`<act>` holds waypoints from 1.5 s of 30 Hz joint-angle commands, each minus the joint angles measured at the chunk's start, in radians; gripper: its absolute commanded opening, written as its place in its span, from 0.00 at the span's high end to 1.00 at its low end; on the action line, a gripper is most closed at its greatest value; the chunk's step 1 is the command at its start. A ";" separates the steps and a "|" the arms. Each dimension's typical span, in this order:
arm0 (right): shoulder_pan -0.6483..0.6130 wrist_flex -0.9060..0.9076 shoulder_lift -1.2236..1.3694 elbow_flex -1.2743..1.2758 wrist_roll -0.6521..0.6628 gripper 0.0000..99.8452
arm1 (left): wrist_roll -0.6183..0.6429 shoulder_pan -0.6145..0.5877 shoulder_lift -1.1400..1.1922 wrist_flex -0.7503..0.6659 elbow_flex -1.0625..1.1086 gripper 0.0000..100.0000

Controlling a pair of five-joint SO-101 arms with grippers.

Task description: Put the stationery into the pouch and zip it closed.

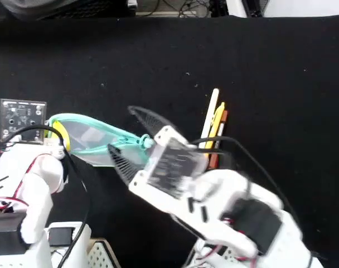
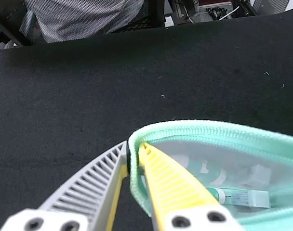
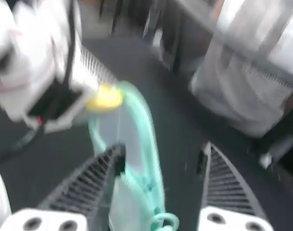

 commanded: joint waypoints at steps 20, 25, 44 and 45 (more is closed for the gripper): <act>0.789 -0.281 0.496 0.519 -0.236 0.82 | -0.005 -0.007 0.021 0.011 0.165 0.96; 0.795 -0.284 0.708 0.463 -0.245 0.82 | -0.005 -0.007 0.021 0.011 0.165 0.96; 0.965 -0.144 0.957 0.283 -0.206 0.82 | -0.005 -0.007 0.021 0.011 0.166 0.96; 0.961 -0.144 0.957 0.283 -0.198 0.82 | -0.005 -0.007 0.021 0.012 0.166 0.96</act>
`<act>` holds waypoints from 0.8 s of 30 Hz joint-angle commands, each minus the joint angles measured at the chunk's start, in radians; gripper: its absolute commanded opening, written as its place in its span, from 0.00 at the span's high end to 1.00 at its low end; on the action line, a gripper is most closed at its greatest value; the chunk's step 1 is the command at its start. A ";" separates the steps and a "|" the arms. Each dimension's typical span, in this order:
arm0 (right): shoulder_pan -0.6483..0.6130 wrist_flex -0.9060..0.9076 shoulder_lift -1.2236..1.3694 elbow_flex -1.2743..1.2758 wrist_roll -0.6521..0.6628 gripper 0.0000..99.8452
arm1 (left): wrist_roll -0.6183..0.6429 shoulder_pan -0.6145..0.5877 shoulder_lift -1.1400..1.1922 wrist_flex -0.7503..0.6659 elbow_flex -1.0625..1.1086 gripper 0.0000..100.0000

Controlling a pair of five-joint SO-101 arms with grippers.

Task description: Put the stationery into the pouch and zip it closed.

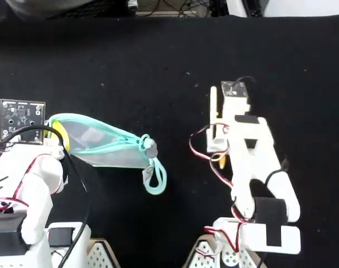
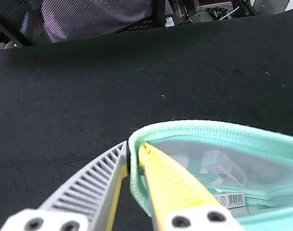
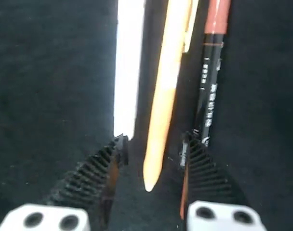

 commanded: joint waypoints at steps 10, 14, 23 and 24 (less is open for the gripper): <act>0.002 -0.005 -0.004 -0.062 0.041 0.82 | -0.006 -0.007 0.021 0.014 0.166 0.96; 0.000 -0.037 -0.071 -0.079 0.040 0.82 | -0.006 -0.007 0.021 0.014 0.166 0.96; -0.222 -0.074 -0.194 0.024 0.040 0.82 | -0.008 -0.007 0.021 0.012 0.166 0.96; -0.221 -0.081 -0.189 0.024 0.040 0.82 | -0.008 -0.007 0.021 0.014 0.166 0.96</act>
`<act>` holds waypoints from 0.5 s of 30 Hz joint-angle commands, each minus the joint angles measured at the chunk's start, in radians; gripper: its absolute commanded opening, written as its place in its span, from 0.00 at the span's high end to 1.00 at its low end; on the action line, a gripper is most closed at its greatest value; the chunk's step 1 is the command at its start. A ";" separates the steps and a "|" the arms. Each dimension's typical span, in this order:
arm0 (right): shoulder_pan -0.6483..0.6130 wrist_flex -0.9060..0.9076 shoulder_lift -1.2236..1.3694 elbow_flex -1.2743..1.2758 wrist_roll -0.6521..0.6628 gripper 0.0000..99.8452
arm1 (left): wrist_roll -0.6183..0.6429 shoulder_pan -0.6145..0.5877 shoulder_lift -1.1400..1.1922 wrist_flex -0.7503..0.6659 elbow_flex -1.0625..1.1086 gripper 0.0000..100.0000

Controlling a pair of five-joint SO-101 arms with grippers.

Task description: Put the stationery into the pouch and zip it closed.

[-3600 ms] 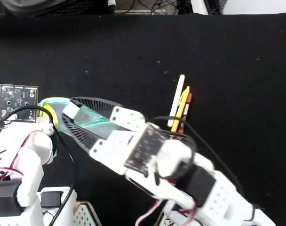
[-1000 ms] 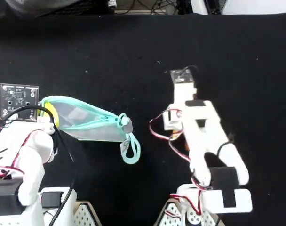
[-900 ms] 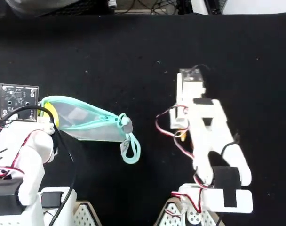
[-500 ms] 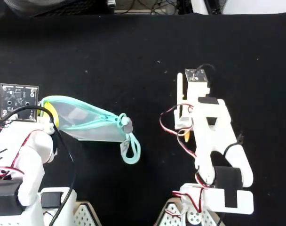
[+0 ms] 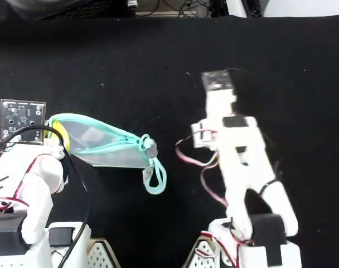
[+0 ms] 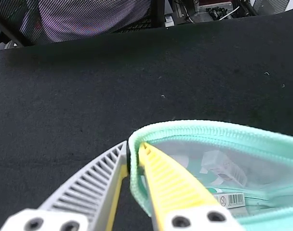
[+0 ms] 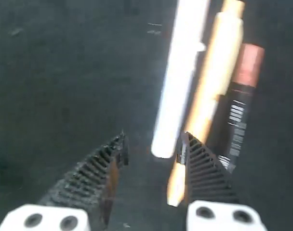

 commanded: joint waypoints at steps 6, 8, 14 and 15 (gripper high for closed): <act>0.041 -0.061 -0.018 -0.001 0.008 0.82 | -0.008 -0.007 0.021 0.014 0.166 0.96; 0.054 -0.063 -0.007 -0.002 0.008 0.82 | -0.008 -0.007 0.021 0.014 0.166 0.96; 0.055 -0.075 0.070 -0.016 0.008 0.82 | -0.008 -0.007 0.021 0.014 0.166 0.96; 0.055 -0.075 0.090 -0.027 0.008 0.82 | -0.008 -0.007 0.021 0.014 0.166 0.96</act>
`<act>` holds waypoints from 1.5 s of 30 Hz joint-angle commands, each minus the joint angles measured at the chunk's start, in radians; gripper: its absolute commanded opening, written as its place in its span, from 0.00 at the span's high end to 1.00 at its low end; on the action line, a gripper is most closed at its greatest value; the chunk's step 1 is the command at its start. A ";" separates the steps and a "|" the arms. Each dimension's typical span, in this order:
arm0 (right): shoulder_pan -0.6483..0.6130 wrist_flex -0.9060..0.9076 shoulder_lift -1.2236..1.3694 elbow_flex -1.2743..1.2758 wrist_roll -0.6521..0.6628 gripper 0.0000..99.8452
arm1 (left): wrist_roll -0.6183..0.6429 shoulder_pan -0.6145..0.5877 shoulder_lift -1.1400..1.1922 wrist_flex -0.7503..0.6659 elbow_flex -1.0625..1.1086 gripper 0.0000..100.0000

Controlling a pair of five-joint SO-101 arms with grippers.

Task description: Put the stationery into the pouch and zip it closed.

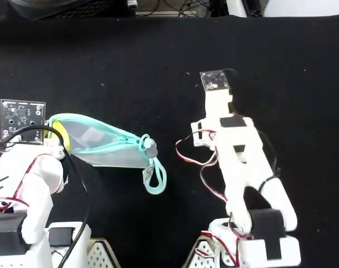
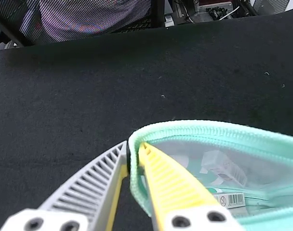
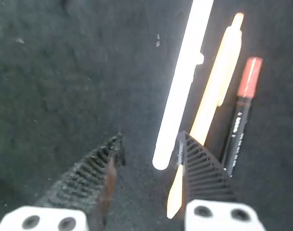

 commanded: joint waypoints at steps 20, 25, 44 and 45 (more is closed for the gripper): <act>0.021 0.018 0.243 -0.153 0.051 0.99 | -0.008 -0.008 0.021 0.015 0.166 0.96; 0.028 0.132 0.094 -0.091 0.052 0.99 | -0.008 -0.007 0.021 0.015 0.165 0.96; 0.028 0.370 -0.472 0.332 0.422 0.79 | -0.005 -0.007 0.021 0.011 0.165 0.95; 0.028 0.381 -0.473 0.315 0.422 0.75 | -0.005 -0.007 0.021 0.011 0.165 0.95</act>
